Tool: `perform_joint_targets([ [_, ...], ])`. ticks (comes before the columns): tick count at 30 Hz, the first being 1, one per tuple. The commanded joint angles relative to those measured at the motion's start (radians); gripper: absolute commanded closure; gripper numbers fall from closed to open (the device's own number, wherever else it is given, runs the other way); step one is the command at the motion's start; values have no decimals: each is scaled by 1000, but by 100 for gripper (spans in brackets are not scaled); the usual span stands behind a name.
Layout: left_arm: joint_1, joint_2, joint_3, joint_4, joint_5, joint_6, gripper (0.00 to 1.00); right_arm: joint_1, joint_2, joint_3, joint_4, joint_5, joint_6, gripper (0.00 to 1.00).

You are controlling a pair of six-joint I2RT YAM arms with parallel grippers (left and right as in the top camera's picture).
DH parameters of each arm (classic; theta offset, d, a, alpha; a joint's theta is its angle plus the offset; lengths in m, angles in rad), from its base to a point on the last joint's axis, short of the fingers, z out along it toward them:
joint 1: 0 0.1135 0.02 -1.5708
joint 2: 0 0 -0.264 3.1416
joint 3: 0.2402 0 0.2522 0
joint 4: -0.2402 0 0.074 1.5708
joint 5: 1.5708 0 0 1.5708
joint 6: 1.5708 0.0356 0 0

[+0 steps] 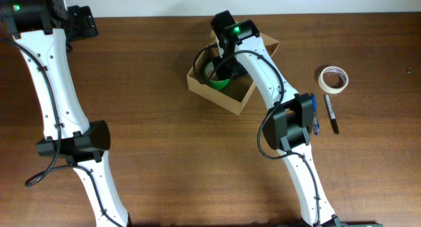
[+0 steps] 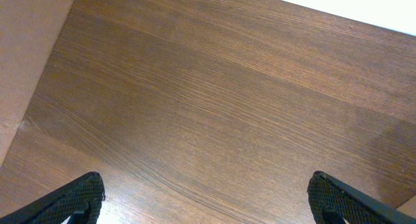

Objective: Pack container
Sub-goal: 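Carry the green tape into the box and release it, then grasp the white masking tape roll with the right gripper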

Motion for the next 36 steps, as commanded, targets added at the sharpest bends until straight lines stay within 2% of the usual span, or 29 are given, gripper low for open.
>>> perform_joint_targets([
  [1, 5, -20, -5, -1, 10, 9, 0, 16, -152, 108, -40, 83, -53, 52],
  [6, 5, -20, -5, -1, 10, 9, 0, -22, -396, 104, -65, 170, -74, 52],
  [9, 5, -20, -5, -1, 11, 9, 0, -150, -631, 0, -42, 177, -72, 49],
  [13, 5, -20, -5, -1, 11, 9, 0, -406, -875, -281, 62, 173, -42, 49],
  [17, 5, -20, -5, -1, 11, 9, 0, -682, -986, -553, 165, 154, 42, 47],
  [20, 5, -20, -5, -1, 10, 9, 0, -811, -950, -673, 181, 98, 117, 47],
  [23, 5, -20, -5, -1, 10, 9, 0, -867, -797, -718, 190, 86, 215, 48],
  [30, 5, -20, -5, -1, 10, 9, 0, -859, -505, -717, 264, -36, 264, 48],
  [36, 5, -20, -5, -1, 10, 9, 0, -855, -362, -717, 332, -129, 276, 48],
])
